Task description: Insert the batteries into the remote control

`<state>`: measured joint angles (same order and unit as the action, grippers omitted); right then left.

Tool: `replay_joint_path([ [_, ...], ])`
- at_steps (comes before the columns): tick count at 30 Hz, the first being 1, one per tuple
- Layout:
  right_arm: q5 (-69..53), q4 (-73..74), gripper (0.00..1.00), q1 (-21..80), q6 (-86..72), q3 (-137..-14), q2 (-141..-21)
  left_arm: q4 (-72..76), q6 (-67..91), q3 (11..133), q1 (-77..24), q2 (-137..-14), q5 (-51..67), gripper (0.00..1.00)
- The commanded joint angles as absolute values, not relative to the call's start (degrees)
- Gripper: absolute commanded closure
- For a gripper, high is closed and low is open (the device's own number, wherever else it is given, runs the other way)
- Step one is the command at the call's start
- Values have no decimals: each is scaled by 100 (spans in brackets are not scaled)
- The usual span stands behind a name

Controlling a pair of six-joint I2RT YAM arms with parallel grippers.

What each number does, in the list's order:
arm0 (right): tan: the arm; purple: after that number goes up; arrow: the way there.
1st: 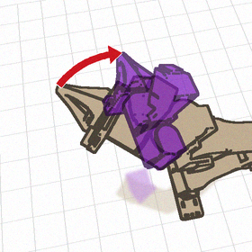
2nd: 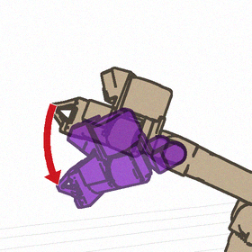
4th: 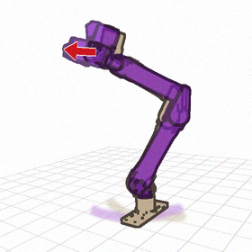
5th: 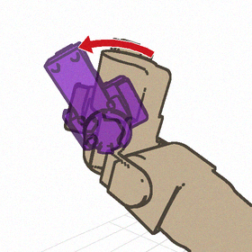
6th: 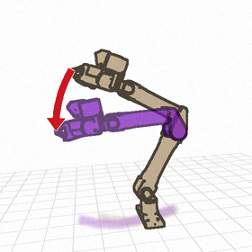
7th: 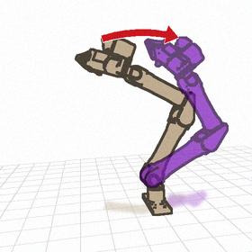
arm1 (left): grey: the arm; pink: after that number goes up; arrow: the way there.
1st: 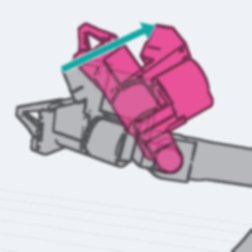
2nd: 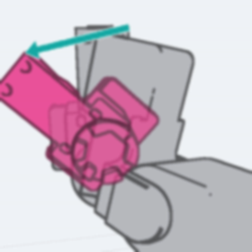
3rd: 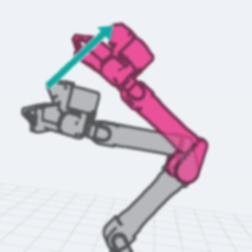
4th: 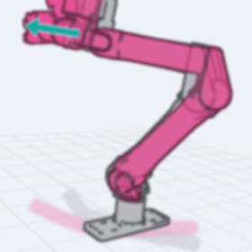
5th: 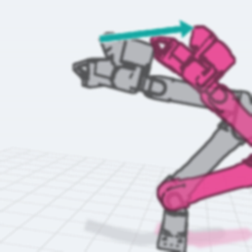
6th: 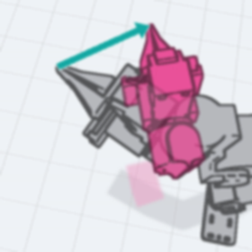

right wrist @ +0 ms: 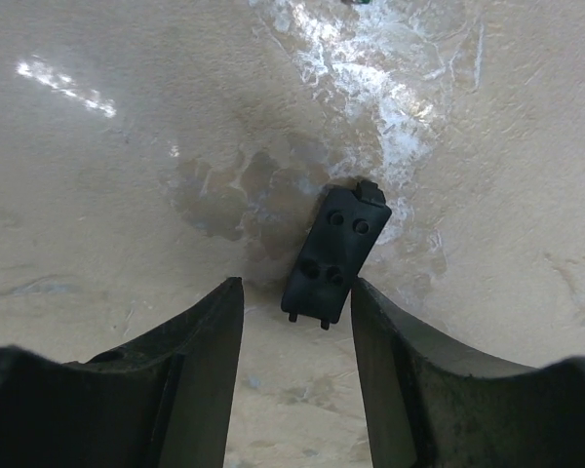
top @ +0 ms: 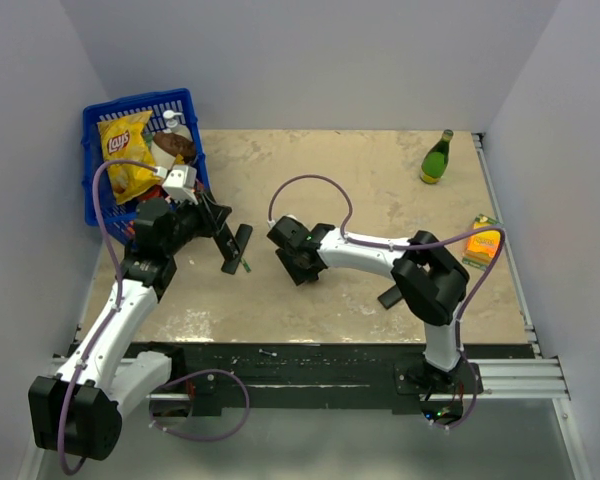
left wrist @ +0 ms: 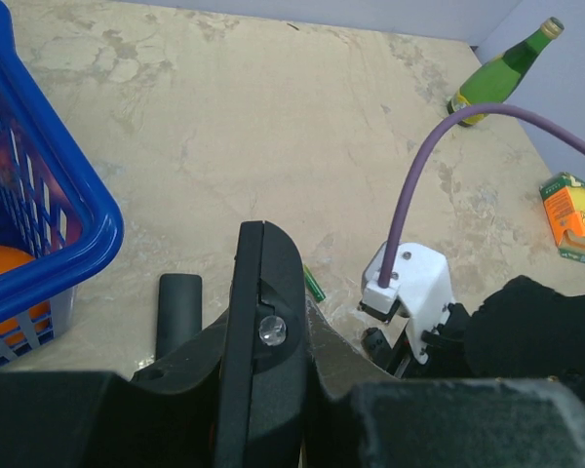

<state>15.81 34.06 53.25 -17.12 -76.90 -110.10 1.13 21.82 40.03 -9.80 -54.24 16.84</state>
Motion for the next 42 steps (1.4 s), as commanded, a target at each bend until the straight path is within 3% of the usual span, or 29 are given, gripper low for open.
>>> replay_joint_path([
  [1, 1872, 3612, 50, 5361, -1731, -7910, -11179, 360, 2083, 4034, -923, -5370, 1819, 100],
  [5, 1934, 3647, 53, 5353, -1723, -7989, -11416, 387, 2109, 4017, -905, -5370, 1889, 100],
  [18, 2136, 3542, 80, 5212, -1723, -7752, -11532, 466, 2136, 3981, -888, -5405, 2021, 100],
  [22, 1891, 3332, 89, 5212, -1714, -7664, -11303, 483, 2145, 3964, -879, -5414, 2048, 100],
  [32, 1302, 2735, 100, 5107, -1793, -7199, -10171, 519, 2145, 3946, -861, -5432, 2100, 100],
  [37, 765, 2320, 99, 4905, -1863, -6768, -9660, 545, 2162, 3929, -853, -5440, 2145, 100],
  [40, 975, 2452, 85, 4773, -2117, -6724, -9676, 562, 2180, 3920, -853, -5458, 2171, 100],
  [41, 1071, 2496, 74, 4729, -2162, -6715, -9677, 563, 2180, 3920, -853, -5458, 2180, 100],
  [42, 1072, 2470, 70, 4676, -2197, -6663, -9659, 563, 2180, 3920, -853, -5449, 2180, 100],
])
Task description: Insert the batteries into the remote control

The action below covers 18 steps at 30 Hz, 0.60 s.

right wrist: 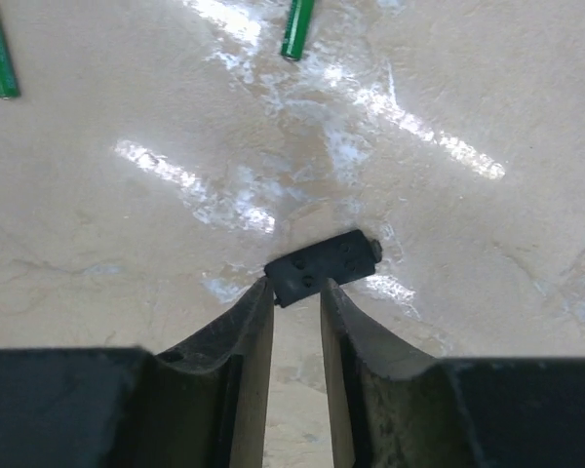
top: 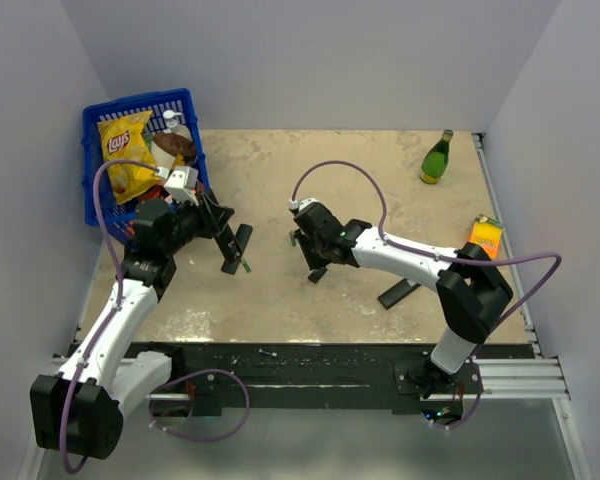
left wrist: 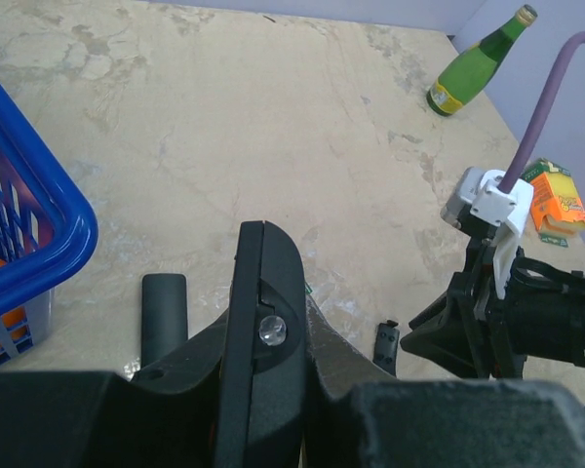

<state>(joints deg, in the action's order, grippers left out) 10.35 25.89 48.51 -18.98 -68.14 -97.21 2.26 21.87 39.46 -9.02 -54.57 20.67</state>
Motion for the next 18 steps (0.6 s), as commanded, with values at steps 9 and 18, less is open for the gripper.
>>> replay_joint_path([
  [9, 378, 1679, 60, 4131, -1942, -5836, -9369, 615, 2215, 3902, -844, -5511, 2302, 100],
  [18, 176, 1248, 62, 3999, -1907, -5607, -9597, 712, 2285, 3876, -844, -5607, 2496, 100],
])
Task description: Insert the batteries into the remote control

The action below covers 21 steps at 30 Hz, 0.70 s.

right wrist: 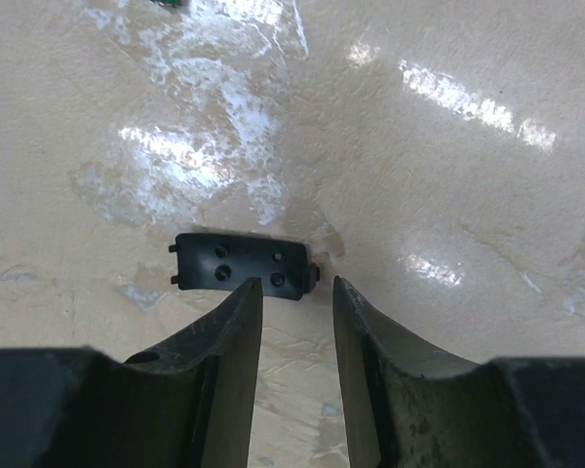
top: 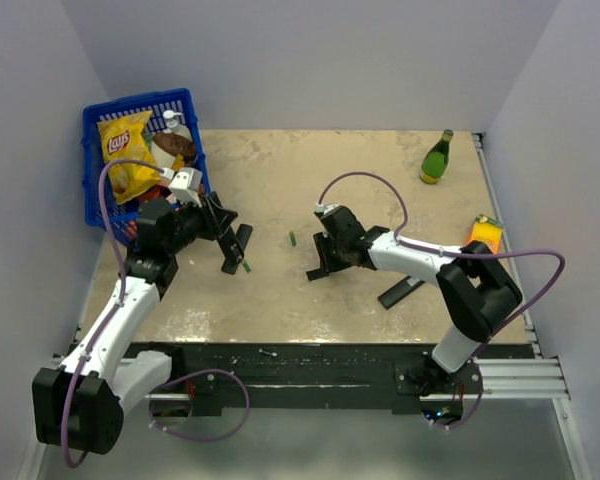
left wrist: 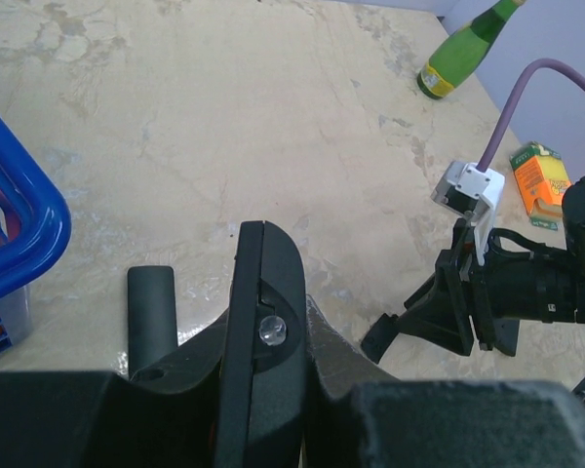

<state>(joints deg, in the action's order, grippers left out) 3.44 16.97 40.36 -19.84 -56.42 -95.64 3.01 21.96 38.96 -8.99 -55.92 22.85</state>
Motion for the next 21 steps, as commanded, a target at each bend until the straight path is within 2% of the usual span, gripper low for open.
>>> replay_joint_path([
  [1, 184, 1248, 63, 3999, -1899, -5625, -9624, 729, 2294, 3867, -844, -5616, 2531, 100],
  [10, 343, 1406, 66, 3964, -1960, -5625, -9747, 765, 2320, 3850, -844, -5642, 2593, 100],
  [21, -307, 1204, 66, 3964, -1811, -5423, -9607, 765, 2329, 3841, -844, -5660, 2593, 100],
])
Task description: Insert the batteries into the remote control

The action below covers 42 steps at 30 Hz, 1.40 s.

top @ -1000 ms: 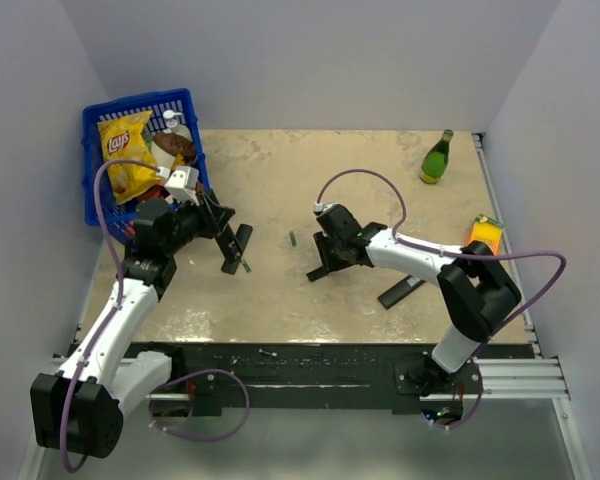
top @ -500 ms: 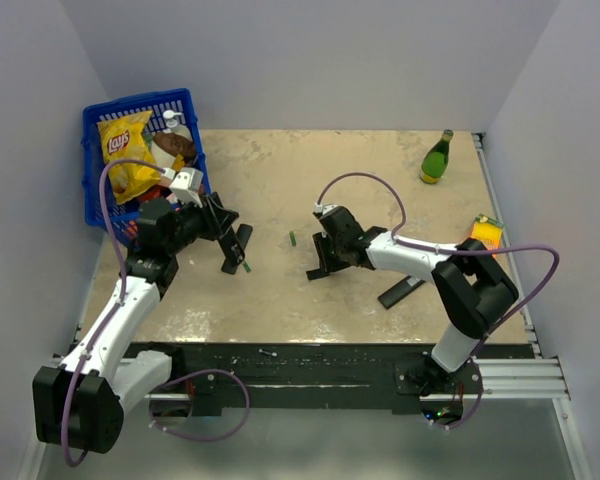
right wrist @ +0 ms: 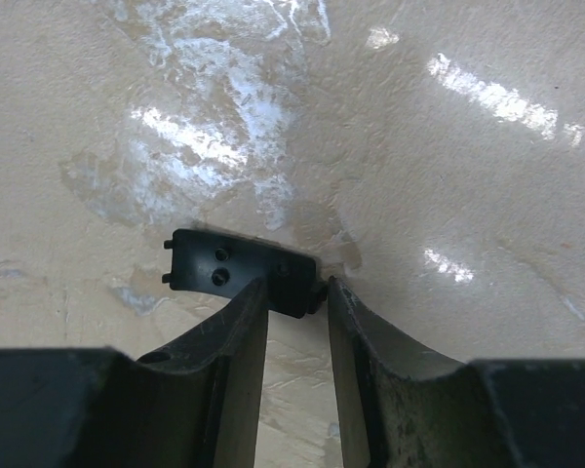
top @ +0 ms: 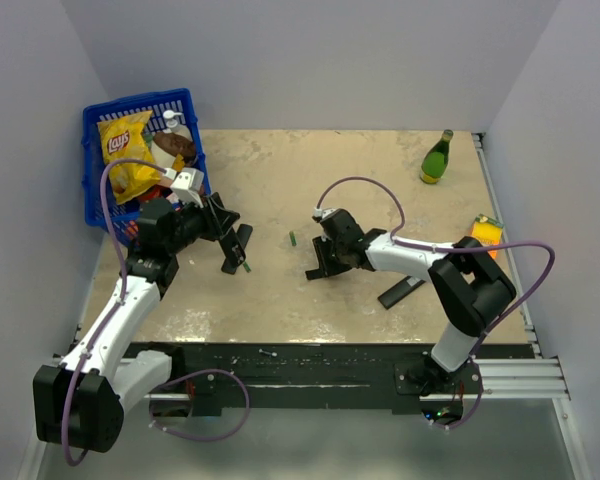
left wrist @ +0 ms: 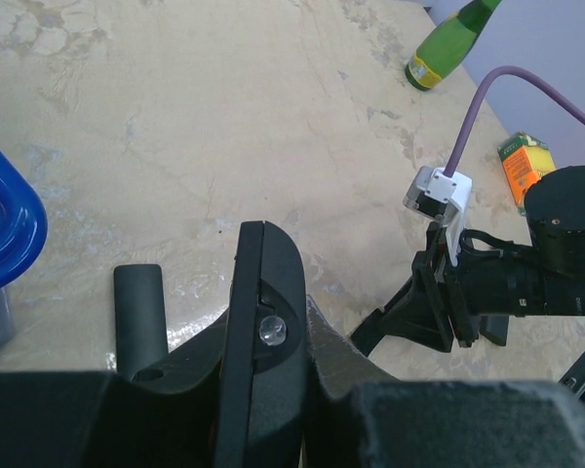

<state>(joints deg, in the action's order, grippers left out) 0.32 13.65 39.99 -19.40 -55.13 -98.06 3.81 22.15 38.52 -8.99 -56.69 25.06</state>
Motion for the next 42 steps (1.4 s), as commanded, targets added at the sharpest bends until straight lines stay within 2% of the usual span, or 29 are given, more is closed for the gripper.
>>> replay_joint_path([
  [1, -360, 1204, 65, 3973, -1819, -5423, -9589, 773, 2329, 3841, -844, -5669, 2593, 100],
  [13, -712, 1108, 65, 4148, -1609, -5159, -9308, 791, 2347, 3832, -844, -5730, 2610, 100],
  [25, 149, 879, 65, 4394, -1433, -4878, -8921, 800, 2355, 3823, -844, -5783, 2645, 100],
  [34, 711, 53, 63, 5212, -1880, -4667, -9017, 826, 2373, 3797, -844, -5801, 2672, 100],
  [39, 1573, 167, 53, 5317, -2101, -4772, -9096, 844, 2382, 3797, -844, -5818, 2716, 100],
  [42, 1801, 193, 50, 5317, -2153, -4781, -9176, 844, 2391, 3806, -844, -5827, 2716, 100],
])
